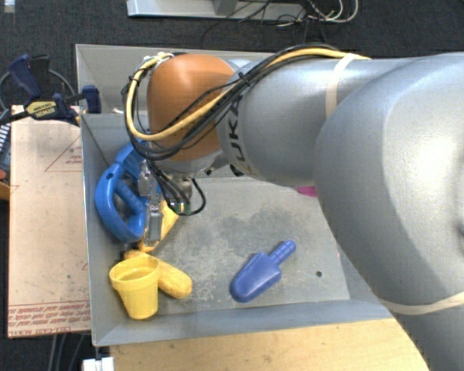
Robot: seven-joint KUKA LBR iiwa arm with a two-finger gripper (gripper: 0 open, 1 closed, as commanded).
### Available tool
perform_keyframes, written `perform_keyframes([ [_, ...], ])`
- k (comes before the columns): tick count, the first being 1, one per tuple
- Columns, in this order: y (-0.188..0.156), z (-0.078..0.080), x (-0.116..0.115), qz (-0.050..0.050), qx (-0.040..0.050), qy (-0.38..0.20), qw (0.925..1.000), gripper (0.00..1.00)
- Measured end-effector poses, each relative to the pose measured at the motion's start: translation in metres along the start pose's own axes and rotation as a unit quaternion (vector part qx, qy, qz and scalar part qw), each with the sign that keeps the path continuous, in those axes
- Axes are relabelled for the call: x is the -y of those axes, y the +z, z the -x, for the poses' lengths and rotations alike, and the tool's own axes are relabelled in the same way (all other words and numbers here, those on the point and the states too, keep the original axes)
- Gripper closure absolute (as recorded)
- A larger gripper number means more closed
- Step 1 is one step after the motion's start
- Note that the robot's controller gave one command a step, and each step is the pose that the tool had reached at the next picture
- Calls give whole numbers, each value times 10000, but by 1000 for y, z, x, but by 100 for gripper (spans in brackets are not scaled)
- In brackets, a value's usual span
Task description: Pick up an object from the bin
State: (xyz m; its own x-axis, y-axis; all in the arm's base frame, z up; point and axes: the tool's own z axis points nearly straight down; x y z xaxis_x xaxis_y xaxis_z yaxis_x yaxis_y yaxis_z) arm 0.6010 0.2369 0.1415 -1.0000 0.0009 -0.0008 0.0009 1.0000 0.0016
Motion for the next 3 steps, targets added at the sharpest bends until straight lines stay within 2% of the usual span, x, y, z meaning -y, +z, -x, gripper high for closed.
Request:
perform_keyframes([
  [1, 71, 7, 36, -6, -71, -2741, 9617, 0],
  [2, 72, 1, 33, -10, -32, -2454, 9694, 0],
  [3, 71, 7, 37, -6, -84, -2722, 9622, 0],
])
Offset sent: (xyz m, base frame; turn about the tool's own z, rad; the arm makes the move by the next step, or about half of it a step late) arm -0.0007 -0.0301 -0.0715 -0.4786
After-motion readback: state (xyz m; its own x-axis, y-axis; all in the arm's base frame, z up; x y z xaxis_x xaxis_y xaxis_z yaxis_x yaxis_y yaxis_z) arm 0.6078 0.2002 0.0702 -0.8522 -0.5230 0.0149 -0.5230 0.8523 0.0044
